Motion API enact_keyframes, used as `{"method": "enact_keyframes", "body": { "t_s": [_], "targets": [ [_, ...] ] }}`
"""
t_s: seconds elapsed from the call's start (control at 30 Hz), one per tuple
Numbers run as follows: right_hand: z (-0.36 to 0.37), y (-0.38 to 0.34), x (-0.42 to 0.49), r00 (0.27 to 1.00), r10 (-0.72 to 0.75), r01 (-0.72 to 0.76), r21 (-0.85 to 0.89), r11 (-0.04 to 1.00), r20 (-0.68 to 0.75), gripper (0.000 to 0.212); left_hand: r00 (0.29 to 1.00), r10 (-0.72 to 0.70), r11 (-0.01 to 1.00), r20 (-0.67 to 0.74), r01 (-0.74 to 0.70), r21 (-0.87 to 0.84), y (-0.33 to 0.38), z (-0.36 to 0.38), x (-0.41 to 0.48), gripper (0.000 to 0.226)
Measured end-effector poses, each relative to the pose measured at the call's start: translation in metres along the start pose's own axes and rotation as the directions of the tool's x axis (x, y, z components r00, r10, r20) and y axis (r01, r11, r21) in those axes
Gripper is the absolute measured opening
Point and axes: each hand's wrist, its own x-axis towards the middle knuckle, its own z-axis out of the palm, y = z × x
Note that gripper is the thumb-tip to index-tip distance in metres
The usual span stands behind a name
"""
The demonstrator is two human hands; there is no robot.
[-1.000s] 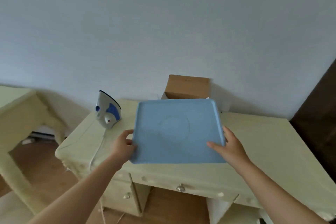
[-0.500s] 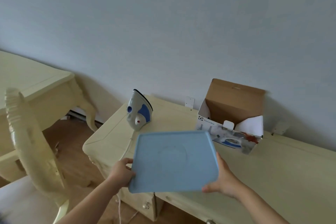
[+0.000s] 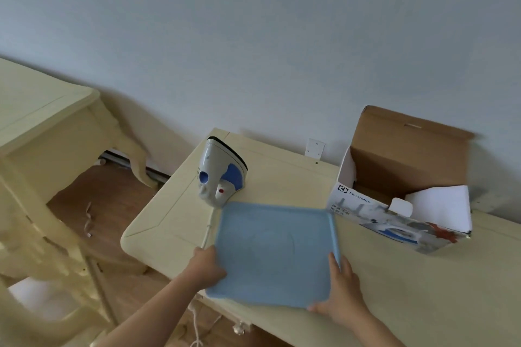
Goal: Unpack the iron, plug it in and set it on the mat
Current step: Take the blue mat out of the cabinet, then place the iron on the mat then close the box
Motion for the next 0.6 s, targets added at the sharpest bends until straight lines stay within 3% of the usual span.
{"method": "enact_keyframes", "body": {
  "t_s": [0.13,0.23,0.33,0.43,0.6],
  "targets": [
    [-0.005,-0.001,0.004,0.999,0.014,-0.006,-0.257,0.966,0.031,0.124,0.998,-0.060,0.992,-0.020,0.057,-0.111,0.002,-0.007,0.001,0.056],
    [-0.007,-0.004,0.007,0.997,0.007,0.021,-0.378,0.926,0.074,0.120,0.967,-0.130,0.952,-0.221,0.059,-0.299,0.007,-0.024,-0.007,0.074],
    [-0.005,-0.019,0.017,0.987,-0.070,0.131,-0.479,0.868,0.144,0.107,0.851,-0.186,0.875,-0.491,-0.084,-0.477,0.019,-0.056,-0.011,0.083],
    [0.006,-0.048,0.019,0.968,-0.028,0.145,-0.459,0.876,0.251,0.096,0.812,-0.153,0.827,-0.563,-0.207,-0.523,0.026,-0.083,-0.003,0.074],
    [0.029,-0.082,0.020,0.956,0.101,0.000,-0.344,0.939,0.274,0.115,0.832,-0.173,0.778,-0.527,-0.213,-0.591,0.029,-0.105,0.011,0.048]
  ]
}}
